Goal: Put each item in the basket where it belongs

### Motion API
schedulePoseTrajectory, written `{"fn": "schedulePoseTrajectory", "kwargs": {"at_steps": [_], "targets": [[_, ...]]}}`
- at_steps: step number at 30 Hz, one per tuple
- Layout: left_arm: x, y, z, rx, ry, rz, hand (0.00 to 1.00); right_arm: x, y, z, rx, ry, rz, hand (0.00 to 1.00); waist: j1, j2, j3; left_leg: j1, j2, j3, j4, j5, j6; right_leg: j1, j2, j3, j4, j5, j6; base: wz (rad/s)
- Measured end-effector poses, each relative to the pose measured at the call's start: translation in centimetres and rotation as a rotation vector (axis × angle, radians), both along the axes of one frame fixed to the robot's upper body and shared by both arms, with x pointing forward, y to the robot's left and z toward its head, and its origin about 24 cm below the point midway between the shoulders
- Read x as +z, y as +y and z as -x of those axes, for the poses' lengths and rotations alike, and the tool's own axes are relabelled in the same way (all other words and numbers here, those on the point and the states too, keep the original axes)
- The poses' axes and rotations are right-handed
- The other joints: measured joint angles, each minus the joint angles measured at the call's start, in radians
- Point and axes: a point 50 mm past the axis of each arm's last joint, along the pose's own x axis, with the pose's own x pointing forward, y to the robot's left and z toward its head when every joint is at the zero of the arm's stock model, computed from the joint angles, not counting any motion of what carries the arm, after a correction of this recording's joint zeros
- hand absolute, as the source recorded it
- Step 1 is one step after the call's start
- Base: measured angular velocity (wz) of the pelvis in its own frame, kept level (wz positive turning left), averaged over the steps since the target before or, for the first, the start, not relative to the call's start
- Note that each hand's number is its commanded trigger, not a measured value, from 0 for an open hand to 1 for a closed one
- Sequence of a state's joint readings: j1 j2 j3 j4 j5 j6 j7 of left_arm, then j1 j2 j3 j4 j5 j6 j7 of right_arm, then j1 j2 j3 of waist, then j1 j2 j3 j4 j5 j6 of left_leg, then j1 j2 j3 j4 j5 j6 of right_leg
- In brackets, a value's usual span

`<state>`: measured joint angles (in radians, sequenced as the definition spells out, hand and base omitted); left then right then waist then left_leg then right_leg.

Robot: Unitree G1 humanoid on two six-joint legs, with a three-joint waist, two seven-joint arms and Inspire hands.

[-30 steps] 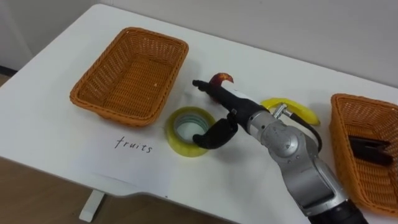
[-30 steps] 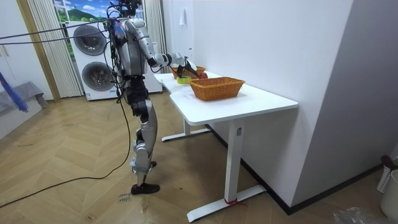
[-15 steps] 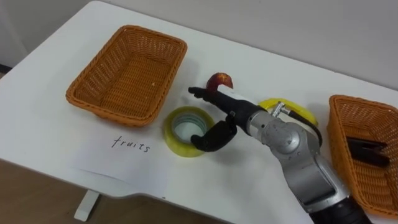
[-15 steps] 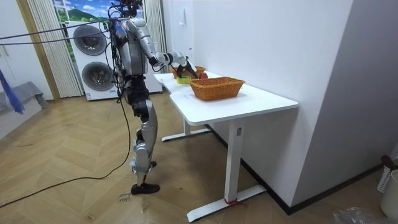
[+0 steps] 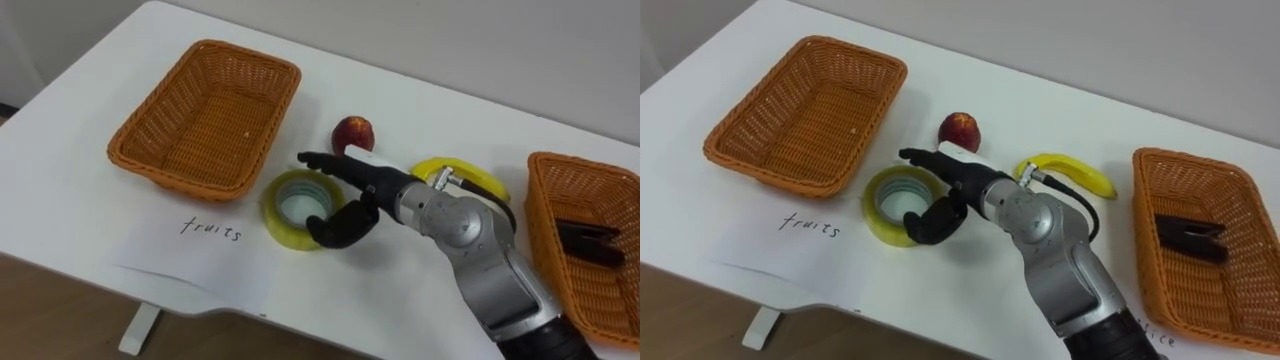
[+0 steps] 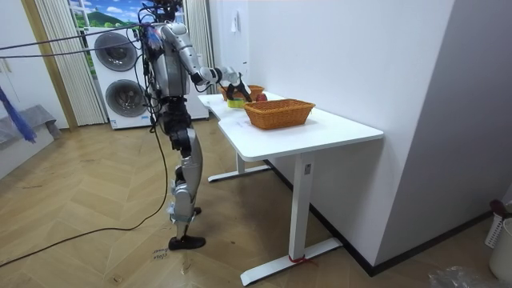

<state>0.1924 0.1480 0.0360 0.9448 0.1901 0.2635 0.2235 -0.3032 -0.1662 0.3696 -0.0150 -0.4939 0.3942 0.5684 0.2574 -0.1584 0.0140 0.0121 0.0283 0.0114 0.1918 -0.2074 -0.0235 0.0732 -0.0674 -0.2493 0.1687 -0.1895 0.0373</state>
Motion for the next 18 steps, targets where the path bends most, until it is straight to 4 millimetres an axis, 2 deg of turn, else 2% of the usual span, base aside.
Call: {"fn": "schedulePoseTrajectory", "kwargs": {"at_steps": [2, 3, 4, 5, 6, 7, 8, 11, 14, 18], "targets": [[0.0, 0.0, -0.1, -0.001, -0.002, 0.002, 0.00, 0.0, 0.0, 0.0, 0.008, 0.009, 0.001, 0.00, 0.000, 0.000, 0.0002, 0.001, 0.000, -0.001, 0.005, 0.000, 0.000, 0.000, 0.000, -0.001, 0.000, 0.000, 0.000, 0.00], [0.0, 0.0, -0.2, -0.003, -0.003, 0.007, 0.00, -0.1, 0.0, 0.1, 0.013, 0.015, 0.002, 0.05, 0.000, 0.000, 0.0005, 0.001, 0.000, -0.001, 0.006, 0.000, 0.000, 0.001, -0.001, -0.003, -0.001, 0.000, 0.000, 0.00], [0.0, 0.0, -0.2, -0.004, -0.004, 0.010, 0.00, -0.1, 0.0, 0.1, 0.017, 0.018, 0.004, 0.20, -0.002, 0.000, 0.0012, 0.001, 0.000, -0.003, 0.006, 0.000, 0.000, 0.003, -0.001, -0.003, -0.001, 0.000, 0.000, 0.03], [0.0, 0.0, -0.3, -0.004, -0.004, 0.010, 0.00, -0.1, 0.0, 0.1, 0.018, 0.020, 0.007, 0.44, -0.003, 0.000, 0.0035, 0.003, -0.001, -0.005, 0.006, 0.000, 0.000, 0.007, -0.001, -0.004, -0.002, 0.000, 0.000, 0.06], [0.0, 0.0, -0.2, -0.004, -0.003, 0.009, 0.00, -0.2, 0.0, 0.1, 0.018, 0.023, 0.013, 0.65, -0.002, 0.000, 0.0104, 0.011, -0.001, -0.008, 0.005, 0.000, 0.000, 0.016, -0.001, -0.008, -0.003, 0.000, 0.000, 0.08], [0.0, 0.1, 0.0, -0.002, 0.007, 0.008, 0.00, -0.2, 0.0, 0.1, 0.022, 0.024, 0.026, 0.86, -0.002, -0.002, 0.0109, 0.010, -0.001, -0.011, 0.005, 0.000, 0.000, 0.018, -0.001, -0.013, -0.003, 0.000, 0.000, 0.09], [0.0, 0.2, 0.0, -0.002, 0.009, 0.006, 0.00, -0.2, 0.0, 0.1, 0.024, 0.025, 0.032, 1.00, -0.001, -0.004, 0.0111, 0.009, -0.001, -0.013, 0.005, 0.000, 0.000, 0.017, -0.001, -0.015, -0.002, 0.000, 0.000, 0.07], [0.0, 0.3, -0.2, -0.003, 0.006, 0.003, 0.00, 0.3, 0.0, -0.4, 0.019, -0.001, 0.063, 1.00, 0.000, -0.008, 0.0105, 0.005, -0.001, -0.016, -0.001, 0.000, 0.000, 0.017, 0.000, -0.022, -0.001, 0.000, 0.000, 0.01], [0.0, 0.5, -0.2, -0.003, 0.008, -0.003, 0.00, 0.6, 0.0, -0.9, 0.016, 0.005, 0.074, 1.00, 0.006, -0.016, 0.0049, 0.009, -0.001, -0.021, -0.002, 0.001, -0.001, 0.020, 0.001, -0.028, -0.001, 0.000, 0.000, 0.03], [0.0, 0.7, -0.5, 0.000, 0.025, -0.008, 0.00, -0.3, -0.3, -1.0, 0.010, 0.059, 0.133, 1.00, 0.030, -0.024, 0.0013, 0.016, -0.001, -0.026, 0.001, 0.001, -0.002, 0.025, 0.000, -0.030, -0.002, 0.000, 0.000, 0.03]]}}
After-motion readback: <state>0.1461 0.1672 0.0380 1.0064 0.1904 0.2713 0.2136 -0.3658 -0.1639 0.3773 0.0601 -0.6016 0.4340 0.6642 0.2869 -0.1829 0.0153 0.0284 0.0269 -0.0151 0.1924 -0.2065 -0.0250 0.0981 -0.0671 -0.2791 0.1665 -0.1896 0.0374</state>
